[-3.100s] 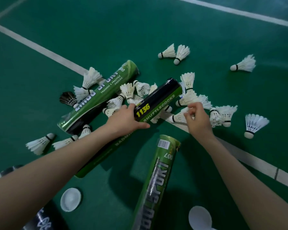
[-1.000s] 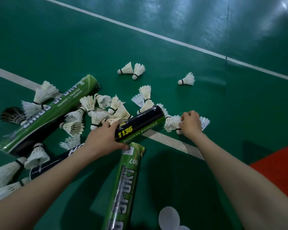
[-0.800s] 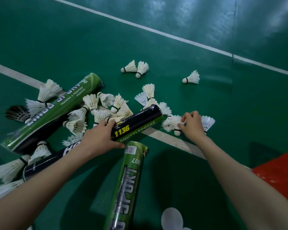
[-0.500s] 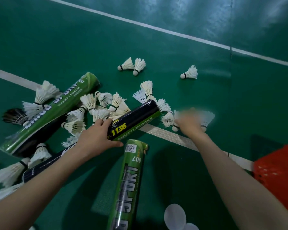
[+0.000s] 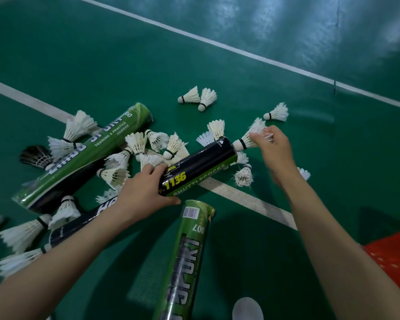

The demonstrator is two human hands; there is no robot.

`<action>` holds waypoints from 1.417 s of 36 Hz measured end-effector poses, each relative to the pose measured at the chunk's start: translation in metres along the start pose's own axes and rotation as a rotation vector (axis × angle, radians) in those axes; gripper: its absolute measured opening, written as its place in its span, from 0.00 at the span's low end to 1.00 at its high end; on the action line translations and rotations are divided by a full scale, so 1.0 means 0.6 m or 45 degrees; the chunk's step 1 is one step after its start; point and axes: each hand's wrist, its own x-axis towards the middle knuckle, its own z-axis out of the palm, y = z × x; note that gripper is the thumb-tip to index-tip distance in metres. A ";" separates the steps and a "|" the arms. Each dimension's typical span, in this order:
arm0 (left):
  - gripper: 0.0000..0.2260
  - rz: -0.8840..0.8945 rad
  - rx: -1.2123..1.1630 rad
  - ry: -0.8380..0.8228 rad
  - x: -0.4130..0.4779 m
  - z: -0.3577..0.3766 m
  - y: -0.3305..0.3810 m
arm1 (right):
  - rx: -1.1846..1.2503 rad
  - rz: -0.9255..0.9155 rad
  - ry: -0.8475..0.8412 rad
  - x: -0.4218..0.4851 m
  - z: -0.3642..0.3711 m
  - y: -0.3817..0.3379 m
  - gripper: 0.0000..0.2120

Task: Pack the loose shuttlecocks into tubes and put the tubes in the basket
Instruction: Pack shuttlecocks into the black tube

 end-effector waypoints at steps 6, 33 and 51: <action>0.42 0.061 -0.059 0.036 -0.005 0.001 0.006 | 0.184 0.119 -0.050 0.000 0.005 0.013 0.08; 0.42 0.114 0.244 -0.052 0.033 0.049 0.066 | -0.416 0.152 0.201 0.017 -0.036 0.156 0.11; 0.44 0.080 0.158 -0.070 0.039 0.046 0.051 | -1.371 0.184 -0.355 0.044 -0.070 0.209 0.10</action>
